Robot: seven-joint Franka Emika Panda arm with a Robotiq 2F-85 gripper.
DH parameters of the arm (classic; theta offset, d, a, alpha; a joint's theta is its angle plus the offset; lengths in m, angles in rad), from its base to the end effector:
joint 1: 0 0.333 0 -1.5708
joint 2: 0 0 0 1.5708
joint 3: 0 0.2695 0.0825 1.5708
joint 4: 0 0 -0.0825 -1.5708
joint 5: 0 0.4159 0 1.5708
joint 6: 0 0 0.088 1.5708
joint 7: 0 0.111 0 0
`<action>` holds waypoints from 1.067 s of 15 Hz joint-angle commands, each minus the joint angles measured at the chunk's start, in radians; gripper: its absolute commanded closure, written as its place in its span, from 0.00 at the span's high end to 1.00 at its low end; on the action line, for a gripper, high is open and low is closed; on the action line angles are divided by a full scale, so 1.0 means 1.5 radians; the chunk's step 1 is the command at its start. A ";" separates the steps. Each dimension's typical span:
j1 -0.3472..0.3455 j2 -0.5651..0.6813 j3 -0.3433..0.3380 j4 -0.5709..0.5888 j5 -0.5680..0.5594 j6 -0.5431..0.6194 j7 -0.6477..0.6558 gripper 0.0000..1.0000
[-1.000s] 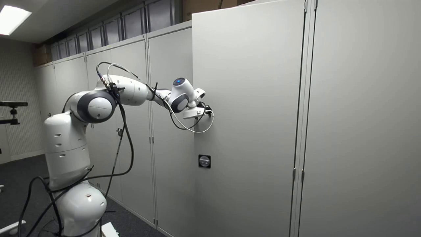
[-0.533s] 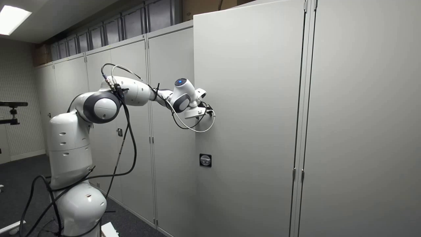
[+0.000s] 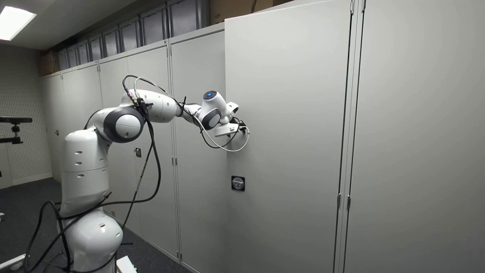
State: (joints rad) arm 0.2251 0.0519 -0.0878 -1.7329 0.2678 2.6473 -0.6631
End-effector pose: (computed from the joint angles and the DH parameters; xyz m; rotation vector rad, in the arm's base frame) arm 0.6561 0.0853 0.5841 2.6911 0.8691 1.3373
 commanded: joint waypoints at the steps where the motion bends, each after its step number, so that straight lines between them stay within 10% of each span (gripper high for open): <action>1: 0.002 0.033 0.002 0.047 -0.005 0.003 0.000 1.00; 16: 0.002 0.086 0.001 0.106 -0.013 -0.009 0.002 1.00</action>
State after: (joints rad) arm 0.2253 0.1460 -0.0861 -1.6362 0.2630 2.6455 -0.6630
